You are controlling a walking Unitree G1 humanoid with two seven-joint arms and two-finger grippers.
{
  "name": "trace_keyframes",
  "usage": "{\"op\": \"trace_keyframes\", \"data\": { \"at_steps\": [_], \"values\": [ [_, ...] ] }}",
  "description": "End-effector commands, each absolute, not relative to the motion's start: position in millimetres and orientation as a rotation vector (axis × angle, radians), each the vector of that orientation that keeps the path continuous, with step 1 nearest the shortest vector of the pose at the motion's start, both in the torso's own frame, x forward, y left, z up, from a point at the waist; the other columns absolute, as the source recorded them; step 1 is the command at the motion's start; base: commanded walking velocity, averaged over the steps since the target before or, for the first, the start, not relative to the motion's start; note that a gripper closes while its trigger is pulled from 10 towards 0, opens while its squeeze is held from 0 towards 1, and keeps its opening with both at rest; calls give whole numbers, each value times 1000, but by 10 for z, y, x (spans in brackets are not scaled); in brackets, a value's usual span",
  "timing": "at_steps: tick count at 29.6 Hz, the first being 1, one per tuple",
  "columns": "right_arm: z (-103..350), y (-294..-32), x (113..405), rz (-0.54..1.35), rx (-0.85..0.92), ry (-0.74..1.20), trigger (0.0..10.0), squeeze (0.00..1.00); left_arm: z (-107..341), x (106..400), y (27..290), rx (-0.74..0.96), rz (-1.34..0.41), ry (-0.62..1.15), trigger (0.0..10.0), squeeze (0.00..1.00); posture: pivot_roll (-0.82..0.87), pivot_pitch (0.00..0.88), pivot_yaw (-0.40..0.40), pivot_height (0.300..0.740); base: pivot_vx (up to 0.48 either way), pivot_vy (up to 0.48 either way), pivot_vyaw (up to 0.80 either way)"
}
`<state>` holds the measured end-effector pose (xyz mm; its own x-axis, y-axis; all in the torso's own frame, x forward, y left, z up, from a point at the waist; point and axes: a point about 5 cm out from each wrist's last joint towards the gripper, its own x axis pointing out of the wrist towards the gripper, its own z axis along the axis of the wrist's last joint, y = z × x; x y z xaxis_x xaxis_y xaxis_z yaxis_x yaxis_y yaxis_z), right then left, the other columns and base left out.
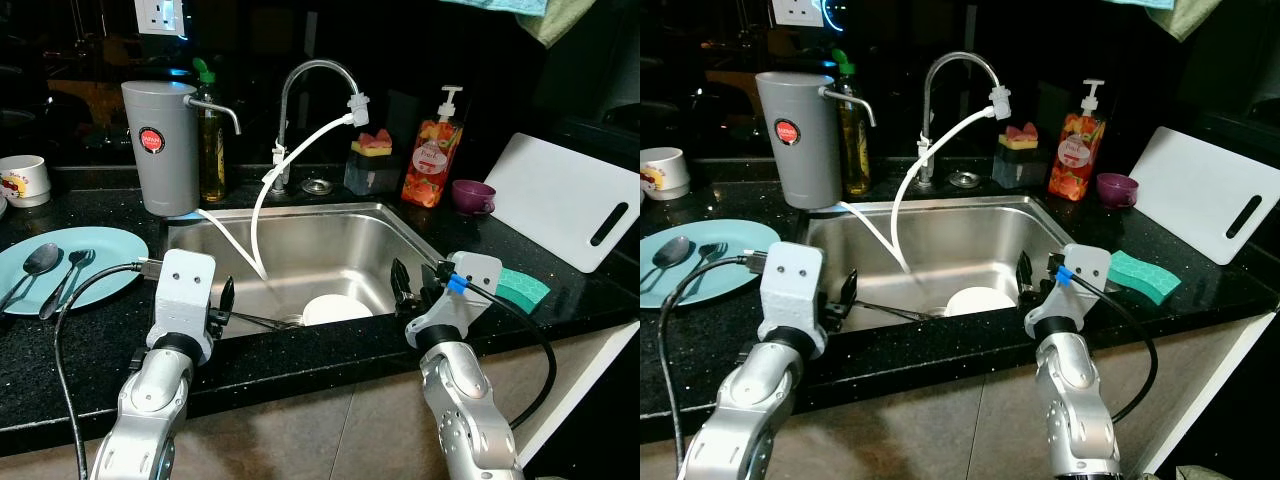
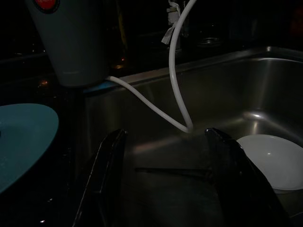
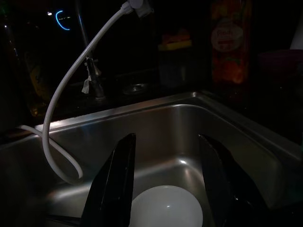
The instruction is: Kitchen organization
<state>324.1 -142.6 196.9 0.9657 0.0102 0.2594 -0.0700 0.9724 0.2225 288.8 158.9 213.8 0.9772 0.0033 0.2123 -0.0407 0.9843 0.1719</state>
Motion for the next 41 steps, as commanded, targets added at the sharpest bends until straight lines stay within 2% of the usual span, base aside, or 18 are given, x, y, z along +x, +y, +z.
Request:
{"op": "trace_keyframes", "data": {
  "at_steps": [1,41],
  "values": [
    [1957,-1436,3254,40,225,-247,10000,0,2126,2888,1570,176,20,-212,10000,0,200,29,-128,740,0,0,0],
    [1949,-1430,3251,37,232,-247,10000,0,2145,2890,1575,178,21,-218,10000,0,203,34,-123,740,0,0,0]
  ]
}}
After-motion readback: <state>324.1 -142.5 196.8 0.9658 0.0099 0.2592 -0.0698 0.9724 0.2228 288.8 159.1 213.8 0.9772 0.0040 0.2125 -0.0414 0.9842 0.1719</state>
